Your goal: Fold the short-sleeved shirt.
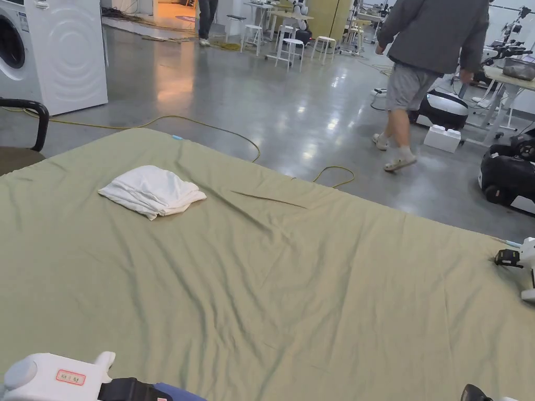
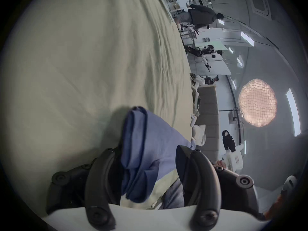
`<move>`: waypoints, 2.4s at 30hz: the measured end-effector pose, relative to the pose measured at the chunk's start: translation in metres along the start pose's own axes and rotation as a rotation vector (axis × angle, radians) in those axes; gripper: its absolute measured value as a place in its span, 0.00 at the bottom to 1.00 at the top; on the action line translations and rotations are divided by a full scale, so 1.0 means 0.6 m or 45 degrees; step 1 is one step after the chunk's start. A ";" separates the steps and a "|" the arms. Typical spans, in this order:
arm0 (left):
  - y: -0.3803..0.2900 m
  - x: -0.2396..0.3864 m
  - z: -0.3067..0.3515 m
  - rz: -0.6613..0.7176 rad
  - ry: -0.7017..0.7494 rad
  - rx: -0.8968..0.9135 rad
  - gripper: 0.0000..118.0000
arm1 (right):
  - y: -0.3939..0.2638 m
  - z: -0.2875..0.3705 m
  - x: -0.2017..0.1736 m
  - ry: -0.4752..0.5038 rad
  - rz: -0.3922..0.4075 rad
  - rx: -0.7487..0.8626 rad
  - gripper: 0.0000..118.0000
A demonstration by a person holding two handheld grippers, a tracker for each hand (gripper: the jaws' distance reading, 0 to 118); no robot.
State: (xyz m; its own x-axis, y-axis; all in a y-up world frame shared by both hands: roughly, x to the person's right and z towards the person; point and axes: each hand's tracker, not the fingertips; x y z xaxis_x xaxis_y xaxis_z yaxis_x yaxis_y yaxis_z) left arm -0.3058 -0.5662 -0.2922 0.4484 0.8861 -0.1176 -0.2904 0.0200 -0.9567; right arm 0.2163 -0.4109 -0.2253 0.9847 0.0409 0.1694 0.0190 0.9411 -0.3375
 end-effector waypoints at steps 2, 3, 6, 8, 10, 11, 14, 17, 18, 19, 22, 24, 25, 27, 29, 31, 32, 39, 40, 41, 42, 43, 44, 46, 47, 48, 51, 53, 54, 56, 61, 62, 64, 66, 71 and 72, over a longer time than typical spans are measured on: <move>-0.010 0.013 -0.016 -0.079 0.008 0.001 0.51 | -0.003 -0.003 -0.001 0.003 -0.013 -0.010 0.00; -0.008 -0.008 -0.024 -0.104 0.018 0.019 0.46 | -0.004 -0.003 -0.002 0.006 -0.015 -0.013 0.00; -0.016 0.004 -0.045 -0.127 0.162 0.040 0.16 | -0.005 -0.002 -0.006 0.014 -0.006 -0.019 0.00; -0.024 0.015 -0.042 -0.139 0.151 0.055 0.14 | -0.005 -0.003 -0.010 0.018 0.005 -0.021 0.00; -0.031 0.031 -0.039 -0.153 0.171 0.086 0.12 | -0.004 -0.002 -0.012 0.025 0.010 -0.022 0.00; -0.043 0.062 -0.041 -0.159 0.181 0.098 0.12 | -0.004 -0.002 -0.012 0.027 0.011 -0.021 0.00; -0.056 0.095 -0.027 -0.187 0.179 0.134 0.11 | -0.003 -0.003 -0.013 0.031 0.010 -0.019 0.00; -0.041 0.083 -0.013 -0.224 0.168 0.162 0.11 | -0.001 -0.004 -0.011 0.034 0.013 -0.014 0.00; -0.043 0.098 -0.005 -0.245 0.175 0.172 0.11 | -0.001 -0.004 -0.010 0.036 0.015 -0.008 0.00; -0.037 0.111 0.011 -0.265 0.189 0.180 0.11 | 0.000 -0.005 -0.009 0.035 0.018 -0.003 0.00; -0.032 0.142 0.043 -0.313 0.265 0.225 0.11 | 0.003 -0.005 -0.003 0.030 0.015 0.014 0.00; -0.021 0.148 0.071 -0.309 0.314 0.264 0.11 | 0.006 -0.005 0.002 0.027 0.003 0.030 0.00; -0.017 0.154 0.085 -0.309 0.359 0.295 0.11 | 0.007 -0.004 0.004 0.022 -0.006 0.041 0.00; -0.028 0.183 0.105 -0.362 0.484 0.328 0.11 | 0.009 -0.006 0.009 0.018 -0.018 0.058 0.00; -0.030 0.199 0.119 -0.407 0.622 0.362 0.11 | 0.011 -0.007 0.011 0.015 -0.023 0.075 0.00; -0.041 0.223 0.119 -0.436 0.734 0.374 0.11 | 0.015 -0.006 0.011 0.011 -0.021 0.093 0.00; -0.046 0.231 0.117 -0.456 0.755 0.369 0.11 | 0.016 -0.008 0.011 0.009 -0.019 0.095 0.00; -0.076 0.272 0.075 -0.569 0.739 0.285 0.11 | 0.016 -0.012 0.018 0.013 -0.042 0.095 0.00; -0.082 0.283 0.065 -0.588 0.704 0.270 0.11 | 0.015 -0.011 0.020 0.014 -0.041 0.095 0.00; -0.088 0.293 0.054 -0.600 0.670 0.254 0.11 | 0.015 -0.010 0.021 0.013 -0.039 0.094 0.00; -0.093 0.302 0.042 -0.602 0.645 0.242 0.11 | 0.014 -0.010 0.022 0.011 -0.038 0.092 0.00; -0.098 0.312 0.029 -0.613 0.615 0.220 0.11 | 0.013 -0.008 0.025 0.010 -0.039 0.091 0.00; -0.102 0.320 0.014 -0.623 0.592 0.191 0.11 | 0.012 -0.008 0.028 0.010 -0.040 0.089 0.00; -0.109 0.332 -0.023 -0.639 0.578 0.151 0.11 | 0.010 -0.006 0.033 0.004 -0.045 0.084 0.00; -0.117 0.340 -0.046 -0.656 0.576 0.126 0.11 | 0.009 -0.005 0.036 0.000 -0.048 0.080 0.00; -0.120 0.341 -0.068 -0.677 0.583 0.084 0.11 | 0.007 -0.004 0.039 -0.003 -0.053 0.077 0.00; -0.142 0.348 -0.146 -0.687 0.644 -0.018 0.11 | 0.002 -0.002 0.049 -0.015 -0.063 0.066 0.00; -0.149 0.340 -0.197 -0.703 0.687 -0.094 0.11 | -0.001 0.001 0.056 -0.025 -0.065 0.061 0.00; -0.152 0.335 -0.219 -0.705 0.700 -0.121 0.11 | -0.002 0.002 0.059 -0.028 -0.065 0.058 0.00; -0.141 0.310 -0.263 -0.694 0.773 -0.158 0.11 | -0.005 0.005 0.065 -0.038 -0.071 0.051 0.00; -0.147 0.284 -0.324 -0.692 0.862 -0.200 0.22 | -0.011 0.011 0.080 -0.055 -0.074 0.040 0.00; -0.147 0.280 -0.327 -0.682 0.856 -0.210 0.31 | -0.012 0.012 0.082 -0.057 -0.074 0.039 0.00; -0.150 0.286 -0.323 -0.641 0.823 -0.223 0.38 | -0.014 0.012 0.086 -0.064 -0.070 0.033 0.00; -0.150 0.292 -0.310 -0.639 0.793 -0.223 0.38 | -0.015 0.012 0.090 -0.067 -0.075 0.028 0.00; -0.136 0.319 -0.252 -0.582 0.685 -0.129 0.38 | -0.016 0.007 0.097 -0.074 -0.111 0.022 0.00; -0.132 0.323 -0.236 -0.554 0.645 -0.098 0.37 | -0.016 0.007 0.097 -0.075 -0.114 0.022 0.00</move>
State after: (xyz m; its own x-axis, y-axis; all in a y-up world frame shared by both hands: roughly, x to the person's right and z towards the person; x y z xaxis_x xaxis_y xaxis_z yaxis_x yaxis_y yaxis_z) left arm -0.0761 -0.4620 -0.2769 0.8578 0.4774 0.1906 0.0593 0.2764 -0.9592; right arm 0.2725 -0.4162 -0.2083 0.9673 -0.0248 0.2524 0.1033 0.9475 -0.3027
